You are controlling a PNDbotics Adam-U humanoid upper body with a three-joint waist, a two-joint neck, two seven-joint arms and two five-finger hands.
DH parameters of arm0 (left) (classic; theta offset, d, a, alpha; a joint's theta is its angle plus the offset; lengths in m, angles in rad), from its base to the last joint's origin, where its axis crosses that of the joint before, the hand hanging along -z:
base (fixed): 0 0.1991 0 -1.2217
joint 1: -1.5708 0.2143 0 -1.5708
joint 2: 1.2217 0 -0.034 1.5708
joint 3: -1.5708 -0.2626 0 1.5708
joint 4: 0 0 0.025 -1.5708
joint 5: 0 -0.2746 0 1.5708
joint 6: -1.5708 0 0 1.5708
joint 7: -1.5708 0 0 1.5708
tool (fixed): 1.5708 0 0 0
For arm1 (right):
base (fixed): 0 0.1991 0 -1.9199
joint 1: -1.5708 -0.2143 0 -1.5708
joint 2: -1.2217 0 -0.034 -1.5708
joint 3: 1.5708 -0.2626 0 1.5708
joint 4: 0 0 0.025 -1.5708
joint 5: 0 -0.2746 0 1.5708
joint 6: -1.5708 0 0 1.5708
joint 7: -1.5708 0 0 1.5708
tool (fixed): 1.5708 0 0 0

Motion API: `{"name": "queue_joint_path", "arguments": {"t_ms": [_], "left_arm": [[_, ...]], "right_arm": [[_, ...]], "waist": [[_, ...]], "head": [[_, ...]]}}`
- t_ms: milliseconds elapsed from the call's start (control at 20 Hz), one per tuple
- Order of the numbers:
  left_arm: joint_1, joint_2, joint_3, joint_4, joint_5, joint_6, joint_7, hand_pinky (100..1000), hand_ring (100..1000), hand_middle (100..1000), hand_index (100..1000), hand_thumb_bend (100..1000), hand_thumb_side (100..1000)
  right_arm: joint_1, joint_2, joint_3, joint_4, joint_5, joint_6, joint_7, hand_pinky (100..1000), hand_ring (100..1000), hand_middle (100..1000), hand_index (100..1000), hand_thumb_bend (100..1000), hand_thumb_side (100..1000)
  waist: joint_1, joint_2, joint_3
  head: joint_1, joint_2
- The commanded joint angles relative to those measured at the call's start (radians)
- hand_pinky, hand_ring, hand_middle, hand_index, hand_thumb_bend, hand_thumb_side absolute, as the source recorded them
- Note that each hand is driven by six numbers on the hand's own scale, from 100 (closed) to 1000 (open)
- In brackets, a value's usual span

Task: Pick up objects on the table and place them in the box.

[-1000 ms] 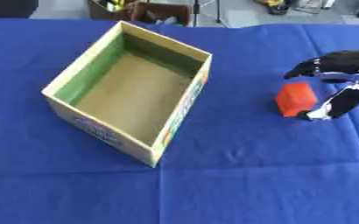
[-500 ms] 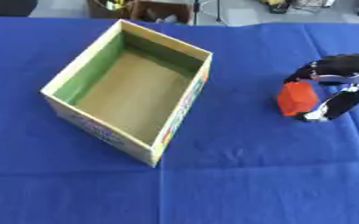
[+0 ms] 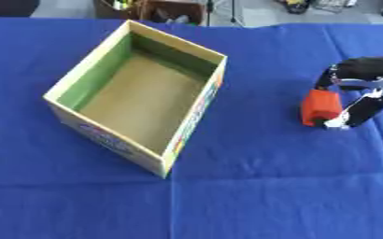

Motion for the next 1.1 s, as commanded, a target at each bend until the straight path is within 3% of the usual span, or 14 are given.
{"name": "queue_joint_path", "arguments": {"t_ms": [50, 250, 300, 500, 550, 600, 800, 1100], "left_arm": [[-0.007, 0.009, 0.0, -0.019, 0.0, 0.001, -0.003, 313, 585, 622, 779, 100, 871], [-0.007, 0.009, 0.0, -0.019, 0.0, 0.002, -0.004, 313, 585, 622, 779, 100, 871], [-0.007, 0.009, 0.0, -0.019, 0.0, 0.002, -0.004, 314, 585, 623, 779, 100, 869], [-0.005, 0.01, 0.002, -0.019, -0.001, 0.004, -0.002, 315, 585, 623, 779, 100, 869], [-0.005, 0.01, 0.002, -0.019, -0.001, 0.004, -0.002, 315, 585, 623, 779, 100, 868], [-0.005, 0.01, 0.002, -0.019, -0.001, 0.005, -0.002, 315, 585, 623, 779, 100, 868], [-0.004, 0.012, 0.002, -0.019, 0.0, 0.006, -0.003, 315, 586, 624, 779, 100, 869], [-0.002, 0.016, 0.0, -0.019, 0.001, 0.007, -0.005, 316, 586, 624, 779, 100, 869]], "right_arm": [[-0.018, -0.023, -0.015, -0.009, -0.008, 0.014, -0.031, 740, 722, 433, 549, 144, 526], [-0.017, -0.023, -0.013, -0.009, -0.011, 0.026, -0.057, 739, 719, 429, 545, 137, 522], [-0.017, -0.023, -0.013, -0.009, -0.011, 0.027, -0.059, 701, 639, 351, 453, 100, 437], [-0.036, -0.011, -0.061, -0.075, -0.052, 0.069, -0.102, 685, 591, 316, 416, 100, 378], [-0.038, -0.012, -0.07, -0.097, -0.065, 0.082, -0.116, 687, 585, 311, 410, 100, 500], [-0.04, -0.013, -0.075, -0.119, -0.079, 0.096, -0.13, 688, 583, 306, 407, 100, 370], [-0.058, -0.018, -0.075, -0.209, -0.131, 0.138, -0.157, 686, 579, 302, 402, 100, 362], [-0.128, 0.011, -0.051, -0.313, -0.171, 0.187, -0.128, 689, 575, 299, 395, 100, 350]], "waist": [[-0.003, -0.02, -0.002], [-0.004, -0.02, -0.002], [-0.004, -0.021, -0.002], [-0.003, -0.027, -0.008], [-0.003, -0.028, -0.008], [-0.003, -0.029, -0.009], [-0.006, -0.033, -0.008], [-0.013, -0.039, -0.002]], "head": [[0.001, -0.007], [0.001, -0.007], [0.001, -0.007], [0.008, -0.006], [0.008, -0.006], [0.009, -0.006], [0.006, -0.008], [0.004, -0.007]]}}
